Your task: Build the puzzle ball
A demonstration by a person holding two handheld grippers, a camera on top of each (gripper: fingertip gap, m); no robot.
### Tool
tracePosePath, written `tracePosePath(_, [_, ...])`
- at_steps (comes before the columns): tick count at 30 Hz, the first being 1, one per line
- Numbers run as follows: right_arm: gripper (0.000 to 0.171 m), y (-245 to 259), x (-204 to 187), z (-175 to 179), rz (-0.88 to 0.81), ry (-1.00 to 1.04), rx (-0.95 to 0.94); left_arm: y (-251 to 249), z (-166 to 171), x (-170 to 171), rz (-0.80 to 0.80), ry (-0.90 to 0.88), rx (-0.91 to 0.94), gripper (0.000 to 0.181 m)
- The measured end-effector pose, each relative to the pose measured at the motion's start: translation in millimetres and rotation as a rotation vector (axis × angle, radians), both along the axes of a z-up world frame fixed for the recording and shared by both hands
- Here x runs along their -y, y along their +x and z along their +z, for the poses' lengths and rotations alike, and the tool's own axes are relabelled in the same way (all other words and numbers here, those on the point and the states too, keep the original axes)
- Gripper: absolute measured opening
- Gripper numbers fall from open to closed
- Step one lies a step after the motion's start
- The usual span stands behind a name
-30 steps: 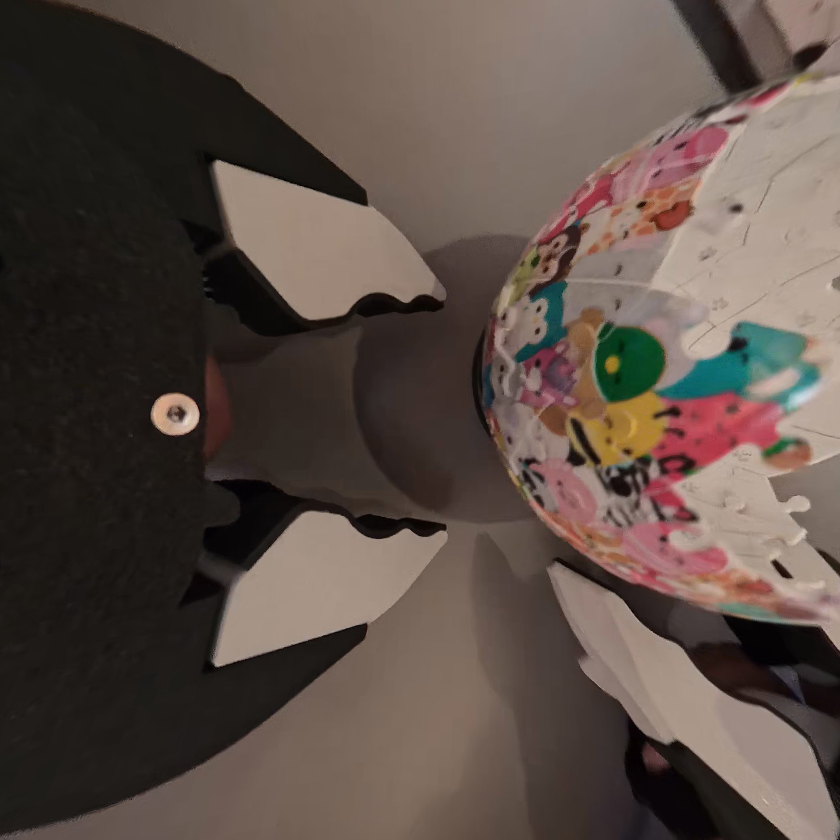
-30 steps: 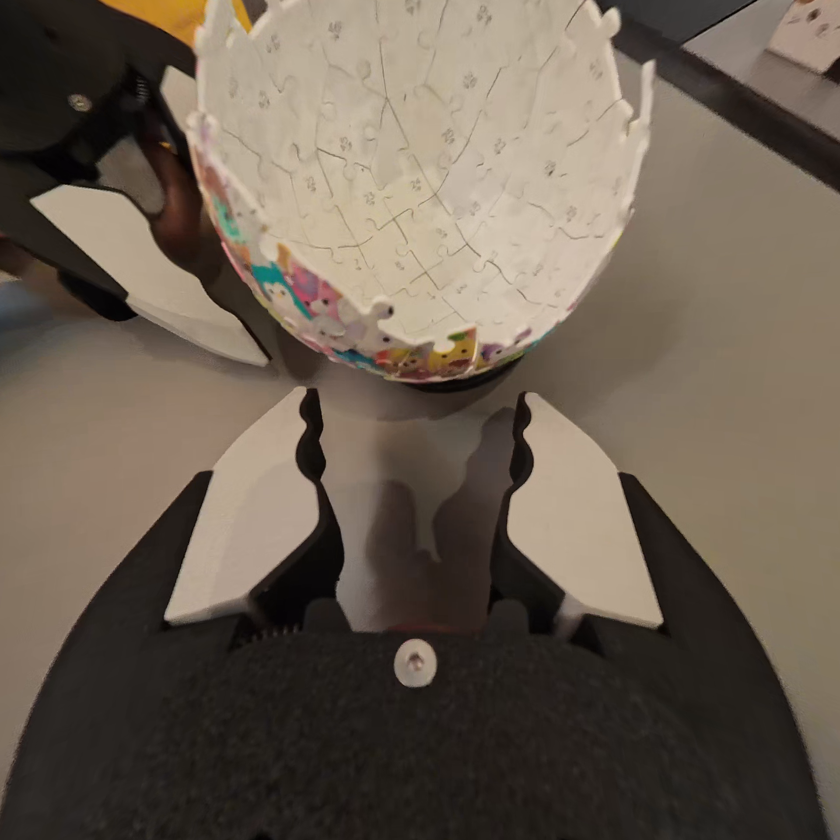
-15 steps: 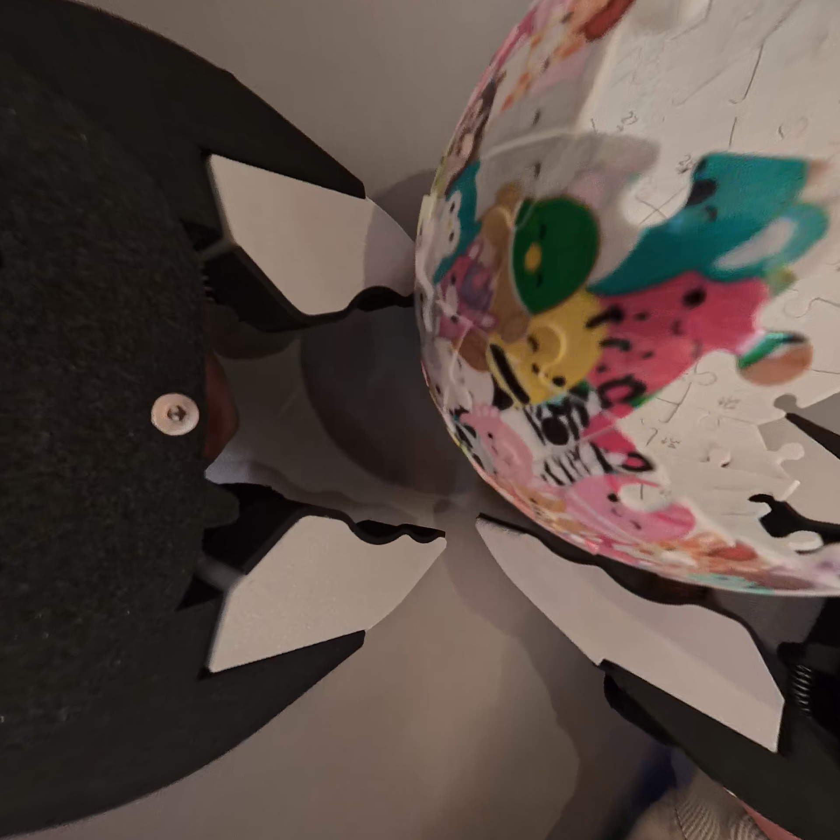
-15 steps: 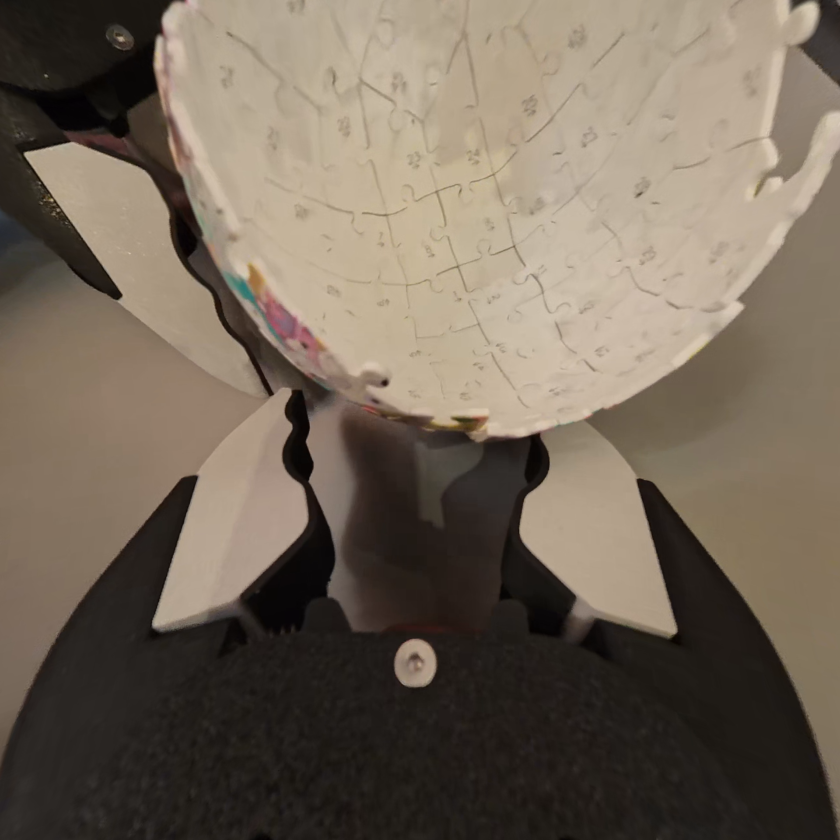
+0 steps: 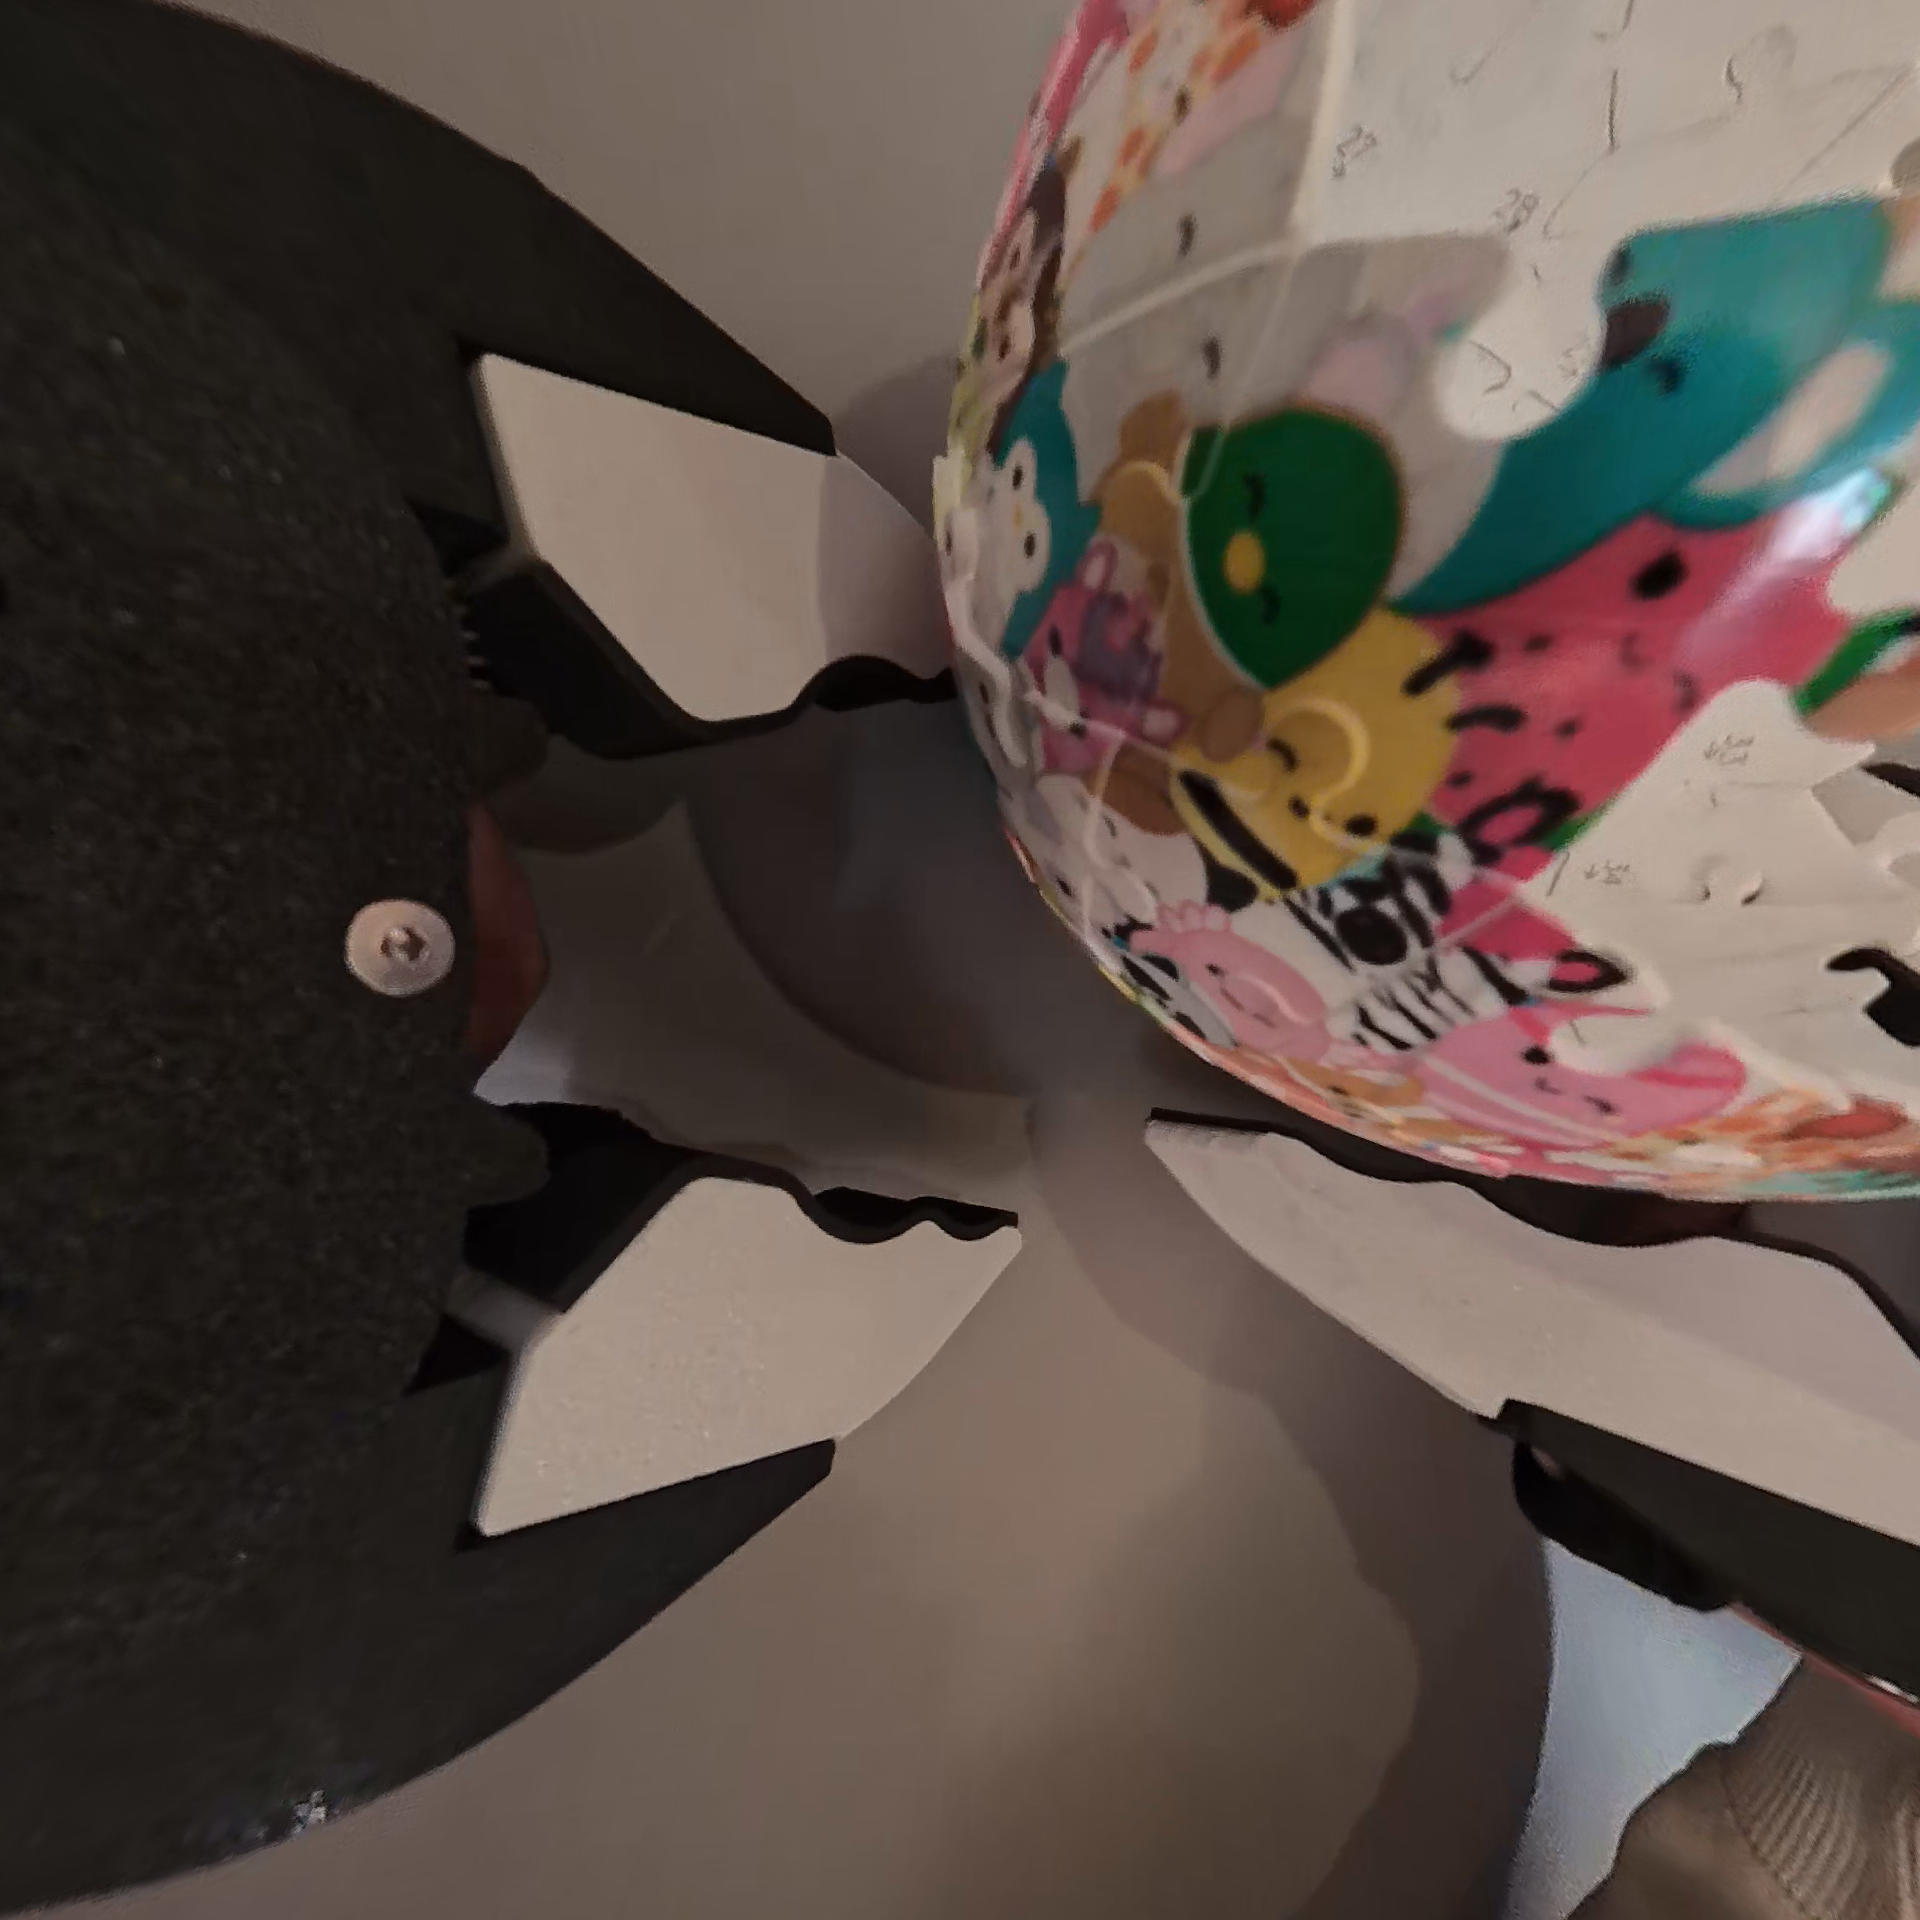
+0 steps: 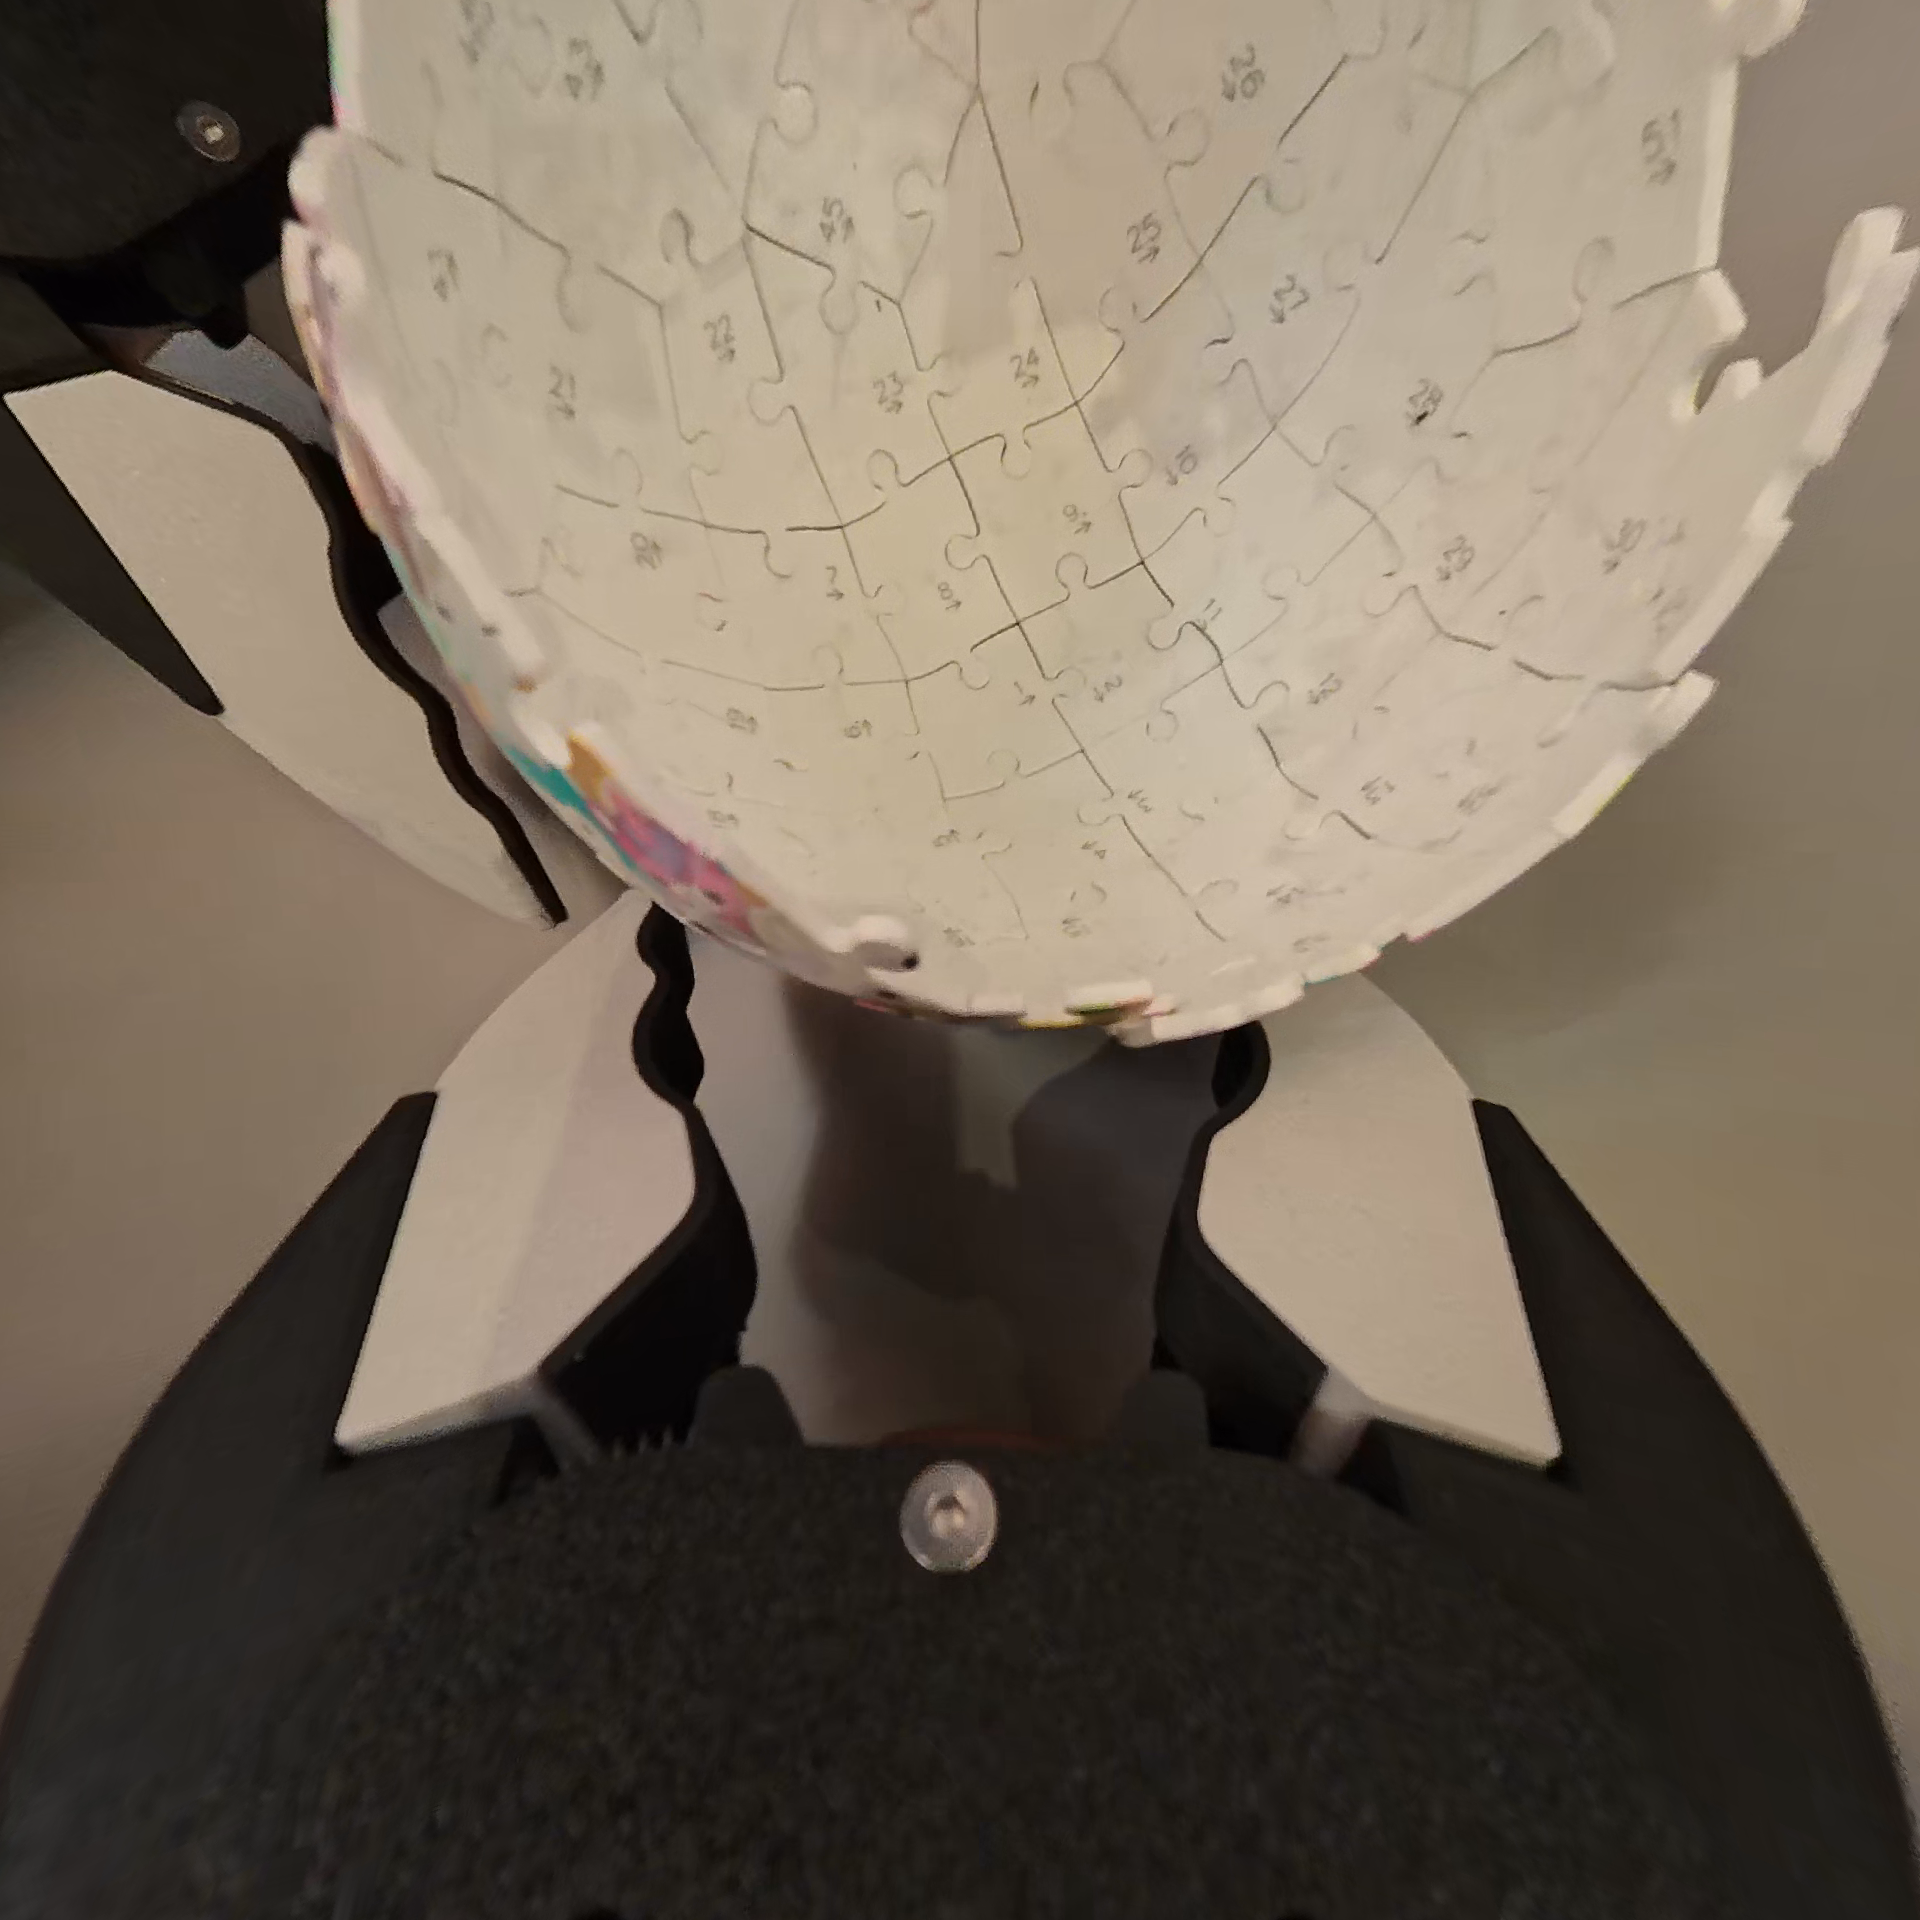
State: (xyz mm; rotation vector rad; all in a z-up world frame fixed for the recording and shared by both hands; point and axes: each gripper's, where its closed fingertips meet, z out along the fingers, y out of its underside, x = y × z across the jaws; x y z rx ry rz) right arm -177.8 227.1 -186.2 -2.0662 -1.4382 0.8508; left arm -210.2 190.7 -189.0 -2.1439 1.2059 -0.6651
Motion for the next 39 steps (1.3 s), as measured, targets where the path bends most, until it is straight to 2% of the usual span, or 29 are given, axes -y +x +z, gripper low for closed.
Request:
tracePosePath(5, [0.096, 6, 36, 0, 0.042, 0.005, -0.016, 6, -1, 43, -0.002, 0.023, -0.009, 0.088])
tracePosePath(8, [0.094, 16, 49, -2, -0.003, 0.035, 0.006, -1, -3, 57, 0.032, 0.044, -0.04, 0.089])
tracePosePath(11, [0.086, 37, 62, -1, -0.114, 0.1, 0.068, -18, 4, 72, 0.108, 0.057, -0.036, 0.089])
tracePosePath(13, [0.088, 47, 78, 5, -0.203, 0.152, 0.085, -27, 24, 87, 0.178, 0.109, 0.039, 0.087])
tracePosePath(17, [0.085, 49, 112, 30, -0.375, 0.24, -0.099, -54, 59, 126, 0.352, 0.201, 0.241, 0.086])
tracePosePath(20, [0.085, 49, 118, 37, -0.44, 0.278, -0.158, -84, 64, 149, 0.409, 0.249, 0.252, 0.087])
tracePosePath(22, [0.084, 51, 114, 39, -0.444, 0.315, -0.145, -99, 79, 150, 0.438, 0.318, 0.24, 0.09])
tracePosePath(24, [0.083, 54, 104, 45, -0.476, 0.354, -0.142, -112, 85, 150, 0.498, 0.316, 0.312, 0.073])
tracePosePath(25, [0.082, 53, 100, 50, -0.488, 0.358, -0.16, -119, 84, 148, 0.534, 0.288, 0.324, 0.07])
tracePosePath(27, [0.077, 54, 93, 60, -0.528, 0.353, -0.222, -132, 93, 144, 0.581, 0.274, 0.377, 0.079])
tracePosePath(29, [0.077, 58, 89, 61, -0.557, 0.34, -0.242, -157, 101, 142, 0.617, 0.311, 0.373, 0.076])
tracePosePath(31, [0.078, 67, 86, 59, -0.582, 0.339, -0.237, -192, 105, 146, 0.624, 0.328, 0.291, 0.08])
tracePosePath(32, [0.077, 72, 86, 59, -0.591, 0.336, -0.244, -215, 110, 147, 0.636, 0.346, 0.233, 0.072])
tracePosePath(35, [0.076, 78, 86, 60, -0.589, 0.316, -0.273, -262, 130, 146, 0.584, 0.323, 0.159, 0.071])
tracePosePath(37, [0.076, 81, 83, 59, -0.582, 0.325, -0.265, -287, 130, 127, 0.551, 0.274, 0.059, 0.079])
tracePosePath(39, [0.076, 81, 79, 56, -0.573, 0.334, -0.241, -306, 120, 90, 0.522, 0.262, -0.084, 0.073])
